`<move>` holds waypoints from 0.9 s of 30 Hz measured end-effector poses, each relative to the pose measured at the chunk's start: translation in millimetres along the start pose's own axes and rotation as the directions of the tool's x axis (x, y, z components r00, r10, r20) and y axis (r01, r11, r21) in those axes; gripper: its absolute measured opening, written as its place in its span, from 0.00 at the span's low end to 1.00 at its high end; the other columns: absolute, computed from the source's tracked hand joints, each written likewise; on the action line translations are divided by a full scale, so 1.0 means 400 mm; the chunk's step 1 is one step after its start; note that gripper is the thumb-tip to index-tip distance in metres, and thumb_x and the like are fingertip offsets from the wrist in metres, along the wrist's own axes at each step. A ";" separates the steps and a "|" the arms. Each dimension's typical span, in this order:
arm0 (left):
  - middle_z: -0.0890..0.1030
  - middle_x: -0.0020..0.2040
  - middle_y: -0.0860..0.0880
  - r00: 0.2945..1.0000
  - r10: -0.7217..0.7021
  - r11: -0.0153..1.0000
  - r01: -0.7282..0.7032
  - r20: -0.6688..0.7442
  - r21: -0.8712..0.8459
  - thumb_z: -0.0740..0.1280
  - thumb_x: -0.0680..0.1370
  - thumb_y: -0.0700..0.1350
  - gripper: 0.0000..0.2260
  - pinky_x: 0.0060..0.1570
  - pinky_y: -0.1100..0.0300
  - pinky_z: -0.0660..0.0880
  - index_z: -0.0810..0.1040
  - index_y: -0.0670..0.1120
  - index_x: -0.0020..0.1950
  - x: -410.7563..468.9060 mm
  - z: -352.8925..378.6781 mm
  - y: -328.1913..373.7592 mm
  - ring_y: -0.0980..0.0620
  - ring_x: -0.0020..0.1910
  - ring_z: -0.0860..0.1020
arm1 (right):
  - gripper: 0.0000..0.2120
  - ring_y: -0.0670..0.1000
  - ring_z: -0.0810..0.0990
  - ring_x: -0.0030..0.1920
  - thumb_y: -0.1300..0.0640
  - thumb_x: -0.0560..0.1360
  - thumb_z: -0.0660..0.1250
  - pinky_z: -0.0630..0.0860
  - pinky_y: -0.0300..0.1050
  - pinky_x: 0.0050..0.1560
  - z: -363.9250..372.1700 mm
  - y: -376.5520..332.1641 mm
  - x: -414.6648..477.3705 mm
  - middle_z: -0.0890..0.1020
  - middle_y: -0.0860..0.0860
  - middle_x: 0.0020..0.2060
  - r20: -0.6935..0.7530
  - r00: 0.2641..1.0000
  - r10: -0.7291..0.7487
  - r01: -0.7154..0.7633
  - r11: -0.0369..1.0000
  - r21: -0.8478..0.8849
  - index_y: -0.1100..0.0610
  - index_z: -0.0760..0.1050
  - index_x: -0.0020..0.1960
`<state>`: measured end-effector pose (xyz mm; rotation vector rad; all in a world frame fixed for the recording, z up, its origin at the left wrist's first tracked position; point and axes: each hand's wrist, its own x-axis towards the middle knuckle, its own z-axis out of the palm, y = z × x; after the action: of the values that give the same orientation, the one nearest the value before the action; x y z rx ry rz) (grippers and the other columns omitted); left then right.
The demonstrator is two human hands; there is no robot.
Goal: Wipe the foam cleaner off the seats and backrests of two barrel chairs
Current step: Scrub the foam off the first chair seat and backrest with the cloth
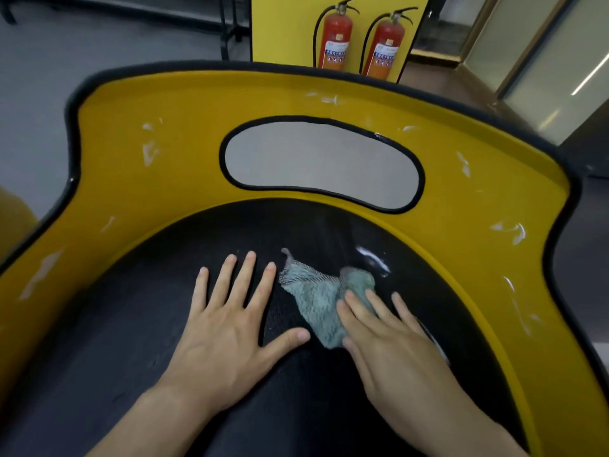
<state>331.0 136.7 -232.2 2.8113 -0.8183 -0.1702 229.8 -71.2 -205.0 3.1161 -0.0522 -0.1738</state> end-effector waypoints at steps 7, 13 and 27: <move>0.36 0.82 0.51 0.998 0.006 1.000 -0.005 -0.055 0.026 0.32 0.70 0.81 0.46 0.78 0.43 0.33 0.37 0.57 0.82 0.002 0.003 0.002 0.50 0.80 0.31 | 0.25 0.55 0.51 0.81 0.50 0.86 0.47 0.45 0.58 0.80 -0.043 -0.003 0.297 0.56 0.52 0.81 -0.027 0.997 0.066 -0.065 0.997 0.036 0.56 0.54 0.81; 0.43 0.83 0.49 0.999 0.012 1.000 -0.011 -0.048 0.027 0.36 0.72 0.81 0.46 0.79 0.41 0.38 0.44 0.55 0.83 -0.001 0.010 -0.003 0.48 0.82 0.37 | 0.36 0.51 0.42 0.81 0.34 0.79 0.35 0.37 0.49 0.79 -0.030 -0.020 0.035 0.44 0.47 0.81 0.091 0.996 0.019 -0.026 0.996 0.084 0.51 0.42 0.82; 0.56 0.83 0.46 0.996 0.046 0.997 -0.041 -0.075 0.063 0.41 0.84 0.67 0.33 0.77 0.40 0.46 0.57 0.51 0.83 0.002 0.028 -0.016 0.43 0.82 0.51 | 0.56 0.48 0.30 0.78 0.15 0.66 0.38 0.34 0.59 0.78 -0.047 -0.027 0.135 0.34 0.45 0.80 0.140 0.989 0.041 -0.048 0.997 0.053 0.50 0.34 0.81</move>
<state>333.2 139.6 -244.7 2.8344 -0.8804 -0.0303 286.1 -62.0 -192.7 3.1502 -0.1310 -0.3954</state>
